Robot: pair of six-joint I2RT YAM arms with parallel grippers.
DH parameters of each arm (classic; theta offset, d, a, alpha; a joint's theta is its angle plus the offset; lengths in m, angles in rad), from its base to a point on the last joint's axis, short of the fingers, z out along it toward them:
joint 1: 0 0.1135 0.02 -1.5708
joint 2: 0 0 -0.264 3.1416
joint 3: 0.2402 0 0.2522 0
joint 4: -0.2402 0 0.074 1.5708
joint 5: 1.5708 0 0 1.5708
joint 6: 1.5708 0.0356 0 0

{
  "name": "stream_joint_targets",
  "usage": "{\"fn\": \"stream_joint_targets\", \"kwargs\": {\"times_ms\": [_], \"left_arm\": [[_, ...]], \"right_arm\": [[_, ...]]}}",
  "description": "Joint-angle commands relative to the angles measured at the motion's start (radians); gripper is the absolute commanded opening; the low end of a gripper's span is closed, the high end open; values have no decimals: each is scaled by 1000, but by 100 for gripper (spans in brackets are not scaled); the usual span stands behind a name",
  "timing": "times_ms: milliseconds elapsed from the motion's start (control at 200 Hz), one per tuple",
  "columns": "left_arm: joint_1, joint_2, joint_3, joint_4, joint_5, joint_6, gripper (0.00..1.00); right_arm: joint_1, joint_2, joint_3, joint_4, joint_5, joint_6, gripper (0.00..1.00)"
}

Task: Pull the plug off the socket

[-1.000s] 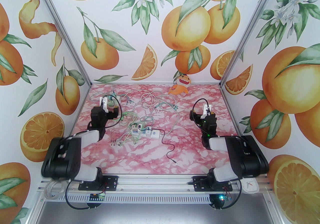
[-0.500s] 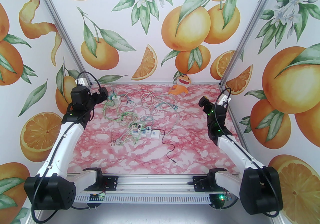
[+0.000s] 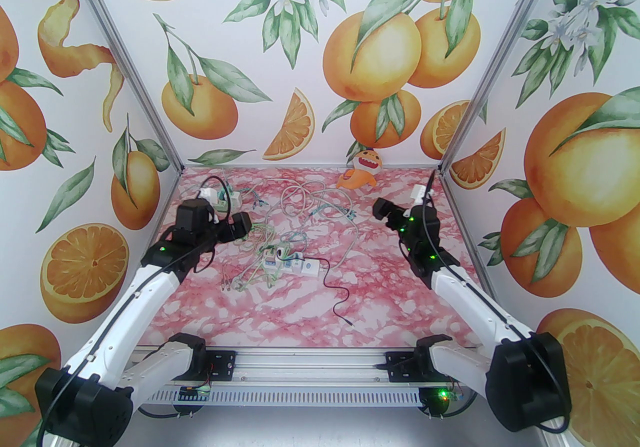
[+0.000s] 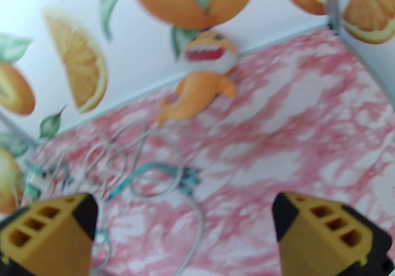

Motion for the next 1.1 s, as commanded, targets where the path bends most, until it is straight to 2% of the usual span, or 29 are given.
{"fn": "stream_joint_targets", "kwargs": {"times_ms": [0,65,240,415,480,596,761,811,876,951,1096], "left_arm": [[-55,13,-32,3,23,-41,87],[-103,25,-36,3,-1,-47,87],[-227,15,-32,-17,-72,-109,85],[-398,-5,-32,-62,-171,-207,79],[-430,-8,-37,-93,-197,-227,78],[-400,-24,-80,-119,-255,-249,73],[-229,-26,-161,-27,-98,-261,64],[-202,-14,-170,-16,-72,-260,55],[-185,26,-168,-7,-56,-247,48],[-174,90,-165,17,-39,-235,34],[-174,217,-146,94,28,-219,34]], "right_arm": [[111,-19,5,-107,-23,-46,100],[181,-30,-7,-145,2,-64,100],[314,-11,-33,-199,-25,-73,100],[359,54,-15,-238,-48,-95,100],[360,68,-7,-242,-68,-95,100],[363,70,-2,-246,-84,-100,100],[366,57,-1,-281,-86,-134,100],[366,44,-7,-287,-83,-146,100],[366,26,-15,-293,-75,-155,100],[366,8,-20,-292,-79,-156,100],[365,-8,-20,-300,-46,-167,100]]}}
